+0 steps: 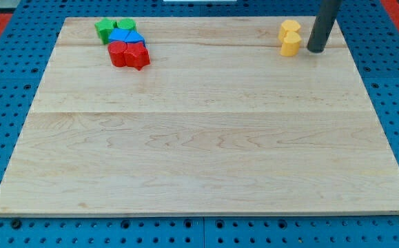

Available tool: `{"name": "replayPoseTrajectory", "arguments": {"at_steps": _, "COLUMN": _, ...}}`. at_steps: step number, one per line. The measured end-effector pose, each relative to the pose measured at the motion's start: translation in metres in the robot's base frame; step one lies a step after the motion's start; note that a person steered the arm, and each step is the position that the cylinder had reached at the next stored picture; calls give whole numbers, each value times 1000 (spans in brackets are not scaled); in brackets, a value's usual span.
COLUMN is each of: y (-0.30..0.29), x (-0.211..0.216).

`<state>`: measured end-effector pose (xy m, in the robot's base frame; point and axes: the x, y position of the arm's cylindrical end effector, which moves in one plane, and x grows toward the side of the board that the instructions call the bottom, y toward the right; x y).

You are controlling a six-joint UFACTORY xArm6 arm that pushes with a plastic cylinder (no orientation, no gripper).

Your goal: Separate the yellow hexagon from the yellow heart

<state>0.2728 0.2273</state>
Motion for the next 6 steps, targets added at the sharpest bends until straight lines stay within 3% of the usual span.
{"name": "replayPoseTrajectory", "arguments": {"at_steps": 2, "y": -42, "x": -22}}
{"name": "replayPoseTrajectory", "arguments": {"at_steps": 4, "y": -42, "x": -62}}
{"name": "replayPoseTrajectory", "arguments": {"at_steps": 6, "y": -104, "x": -59}}
